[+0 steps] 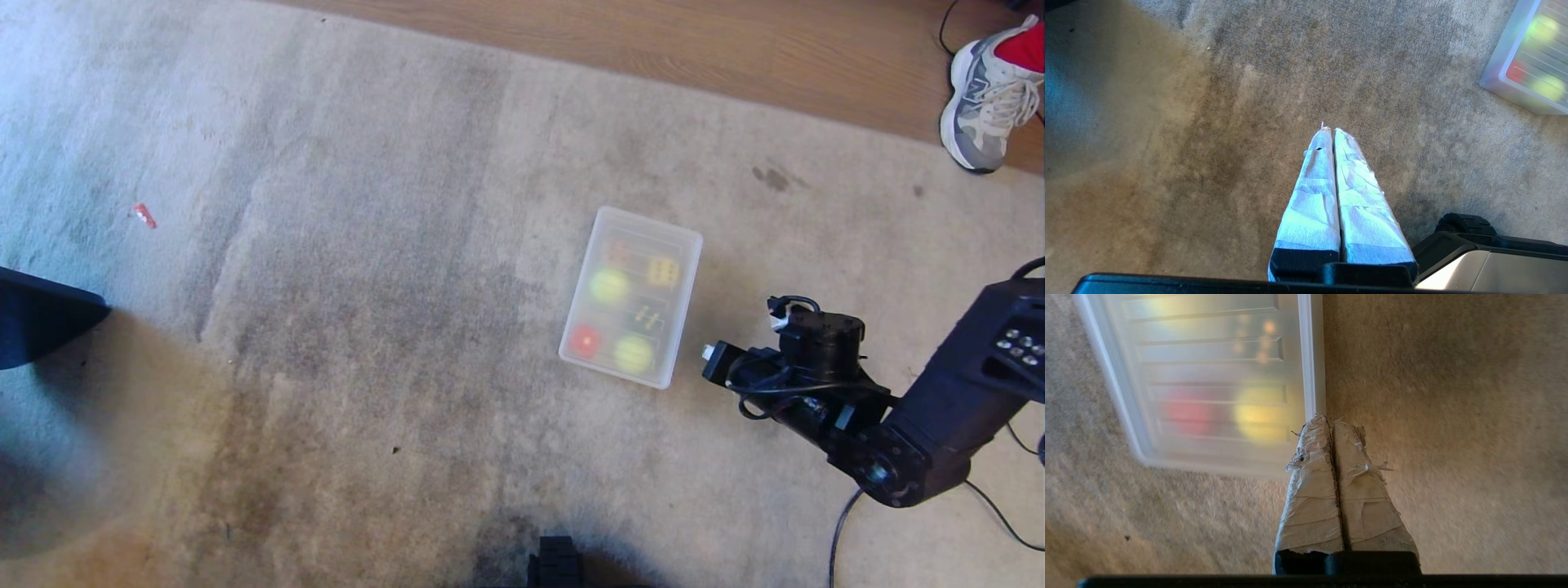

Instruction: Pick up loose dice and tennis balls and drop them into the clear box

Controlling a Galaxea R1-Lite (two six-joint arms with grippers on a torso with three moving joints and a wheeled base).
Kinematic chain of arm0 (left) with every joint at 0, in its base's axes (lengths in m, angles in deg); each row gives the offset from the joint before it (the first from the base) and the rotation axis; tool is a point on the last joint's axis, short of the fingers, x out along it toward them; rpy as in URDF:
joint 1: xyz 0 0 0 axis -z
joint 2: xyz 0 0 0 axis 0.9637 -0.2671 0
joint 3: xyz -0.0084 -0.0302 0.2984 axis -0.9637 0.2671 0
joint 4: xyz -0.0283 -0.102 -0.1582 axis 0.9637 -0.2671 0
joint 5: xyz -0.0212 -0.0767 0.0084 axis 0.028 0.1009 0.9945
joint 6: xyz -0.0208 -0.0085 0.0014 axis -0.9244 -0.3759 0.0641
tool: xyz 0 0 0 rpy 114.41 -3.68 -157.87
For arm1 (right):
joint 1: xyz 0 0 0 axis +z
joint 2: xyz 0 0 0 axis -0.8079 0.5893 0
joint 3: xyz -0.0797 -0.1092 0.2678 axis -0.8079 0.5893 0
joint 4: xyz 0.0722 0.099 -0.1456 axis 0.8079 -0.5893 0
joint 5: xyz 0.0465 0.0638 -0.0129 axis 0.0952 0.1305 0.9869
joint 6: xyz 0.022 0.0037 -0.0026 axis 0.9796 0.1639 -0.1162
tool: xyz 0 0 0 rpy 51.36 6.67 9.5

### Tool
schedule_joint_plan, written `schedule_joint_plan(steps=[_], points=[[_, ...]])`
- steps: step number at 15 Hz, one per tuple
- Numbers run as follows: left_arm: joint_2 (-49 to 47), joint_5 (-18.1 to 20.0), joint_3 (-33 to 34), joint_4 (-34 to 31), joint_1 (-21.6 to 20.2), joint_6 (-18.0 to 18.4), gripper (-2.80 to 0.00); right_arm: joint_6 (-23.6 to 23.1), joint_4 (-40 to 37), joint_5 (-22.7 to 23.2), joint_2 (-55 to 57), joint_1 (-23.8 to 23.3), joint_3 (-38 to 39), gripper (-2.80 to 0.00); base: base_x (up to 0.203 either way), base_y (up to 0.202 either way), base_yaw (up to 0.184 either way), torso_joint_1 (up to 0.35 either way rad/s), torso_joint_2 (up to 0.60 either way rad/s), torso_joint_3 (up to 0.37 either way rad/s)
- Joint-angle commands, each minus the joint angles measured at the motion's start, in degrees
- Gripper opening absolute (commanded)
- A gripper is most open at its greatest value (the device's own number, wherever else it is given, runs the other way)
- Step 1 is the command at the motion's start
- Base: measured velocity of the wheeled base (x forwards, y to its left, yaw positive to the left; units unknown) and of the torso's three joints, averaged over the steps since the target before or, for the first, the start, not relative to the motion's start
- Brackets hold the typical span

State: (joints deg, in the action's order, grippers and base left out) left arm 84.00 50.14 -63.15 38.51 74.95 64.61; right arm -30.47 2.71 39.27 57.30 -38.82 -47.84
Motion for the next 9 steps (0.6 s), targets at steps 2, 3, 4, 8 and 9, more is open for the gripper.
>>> schedule_joint_plan(steps=[2, 3, 4, 8, 9], points=[[0.0, 0.0, 0.0, 0.0, 0.0, -0.1, -2.8, -1.1, -0.1, -0.1, -11.8, 0.2, 8.5, -2.8, 0.0, 0.0, 0.0, 0.0, 0.0, 0.0], [0.0, 0.0, 0.0, 0.0, 0.0, -0.1, -2.8, -2.5, -1.1, -0.2, -16.8, 0.3, 12.4, -2.8, 0.0, 0.0, 0.0, 0.0, 0.0, 0.0], [0.0, 0.0, 0.0, 0.0, 0.0, -0.1, -2.8, -4.2, -2.6, -0.3, -22.6, 0.3, 16.0, -2.8, 0.0, 0.0, 0.0, 0.0, 0.0, 0.0], [0.0, 0.0, 0.0, 0.0, 0.0, -0.1, -2.8, -12.4, -17.1, -1.9, -49.6, 0.6, 26.1, -2.8, 0.0, 0.0, 0.0, 0.0, 0.0, 0.0], [0.0, 0.0, 0.0, 0.0, 0.0, -0.1, -2.8, -13.7, -23.5, -2.5, -56.9, 0.6, 27.2, -2.8, 0.0, 0.0, 0.0, 0.0, 0.0, 0.0]])
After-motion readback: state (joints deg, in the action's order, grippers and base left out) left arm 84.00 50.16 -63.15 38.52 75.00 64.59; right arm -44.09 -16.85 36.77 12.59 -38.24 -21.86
